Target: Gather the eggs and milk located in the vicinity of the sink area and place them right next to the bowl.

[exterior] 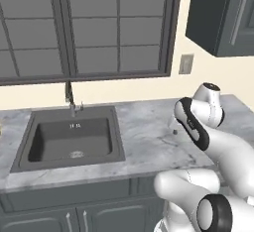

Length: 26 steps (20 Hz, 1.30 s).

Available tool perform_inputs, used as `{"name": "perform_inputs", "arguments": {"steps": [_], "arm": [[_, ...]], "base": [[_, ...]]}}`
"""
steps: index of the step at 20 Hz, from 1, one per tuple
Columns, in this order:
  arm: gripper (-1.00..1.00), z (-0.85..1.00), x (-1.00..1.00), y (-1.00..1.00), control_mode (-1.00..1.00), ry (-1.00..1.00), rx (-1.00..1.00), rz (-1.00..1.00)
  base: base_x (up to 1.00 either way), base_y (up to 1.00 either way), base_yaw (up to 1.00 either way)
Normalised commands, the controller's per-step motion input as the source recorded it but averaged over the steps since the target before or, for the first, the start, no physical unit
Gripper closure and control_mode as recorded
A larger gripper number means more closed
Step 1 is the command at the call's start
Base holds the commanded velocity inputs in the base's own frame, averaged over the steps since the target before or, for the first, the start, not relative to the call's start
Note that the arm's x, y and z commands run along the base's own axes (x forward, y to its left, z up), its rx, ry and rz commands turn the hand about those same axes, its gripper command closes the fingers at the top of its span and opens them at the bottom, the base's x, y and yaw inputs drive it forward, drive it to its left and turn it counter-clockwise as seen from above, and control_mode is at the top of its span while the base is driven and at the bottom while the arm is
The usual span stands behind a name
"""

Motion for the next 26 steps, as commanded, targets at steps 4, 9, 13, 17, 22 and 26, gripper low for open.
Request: {"name": "perform_inputs", "arguments": {"steps": [4, 9, 13, 17, 22, 26], "arm": [[-1.0, 0.0, 0.0, 0.0, 1.0, 0.0, 0.0, 0.0], [-1.0, 0.0, 0.09, -0.31, -1.0, 0.0, 0.02, 0.03], [-1.0, 0.0, 0.11, -0.01, -1.0, 0.0, 0.0, 0.02], [-1.0, 0.0, 0.28, 0.38, -1.0, 0.0, 0.0, 0.0], [-1.0, 0.0, 0.23, 0.5, -1.0, 0.01, -0.08, 0.16], [-1.0, 0.0, 0.03, 0.34, -1.0, 0.0, -0.2, 0.19]], "base": [[0.23, -1.0, 0.05], [0.11, -0.4, 0.02], [0.0, 0.0, 0.0], [0.0, 0.0, 0.0], [0.0, 0.0, 0.0], [0.0, 0.0, 0.0]]}}
